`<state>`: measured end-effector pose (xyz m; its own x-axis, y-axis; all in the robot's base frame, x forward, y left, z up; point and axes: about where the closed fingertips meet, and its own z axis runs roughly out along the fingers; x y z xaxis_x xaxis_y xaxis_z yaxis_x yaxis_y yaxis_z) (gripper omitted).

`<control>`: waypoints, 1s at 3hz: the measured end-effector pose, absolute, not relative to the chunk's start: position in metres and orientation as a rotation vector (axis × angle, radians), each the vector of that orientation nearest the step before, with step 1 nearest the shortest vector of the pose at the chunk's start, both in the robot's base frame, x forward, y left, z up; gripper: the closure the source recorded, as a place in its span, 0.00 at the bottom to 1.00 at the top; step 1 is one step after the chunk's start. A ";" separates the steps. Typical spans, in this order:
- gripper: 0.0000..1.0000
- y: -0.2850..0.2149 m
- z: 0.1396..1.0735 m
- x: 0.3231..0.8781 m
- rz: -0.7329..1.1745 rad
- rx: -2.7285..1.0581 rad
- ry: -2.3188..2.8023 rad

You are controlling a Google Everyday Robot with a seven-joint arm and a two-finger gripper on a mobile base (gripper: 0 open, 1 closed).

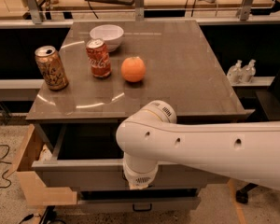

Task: Open top drawer

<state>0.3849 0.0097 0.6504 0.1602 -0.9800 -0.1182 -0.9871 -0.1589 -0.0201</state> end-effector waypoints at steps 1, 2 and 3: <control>1.00 0.010 0.650 0.385 0.118 -2.321 1.975; 1.00 0.006 0.657 0.376 0.110 -2.291 1.992; 1.00 0.001 0.662 0.351 0.112 -2.216 2.042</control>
Offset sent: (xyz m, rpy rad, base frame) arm -0.0314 -0.0118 0.0229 0.0255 -0.0314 -0.0814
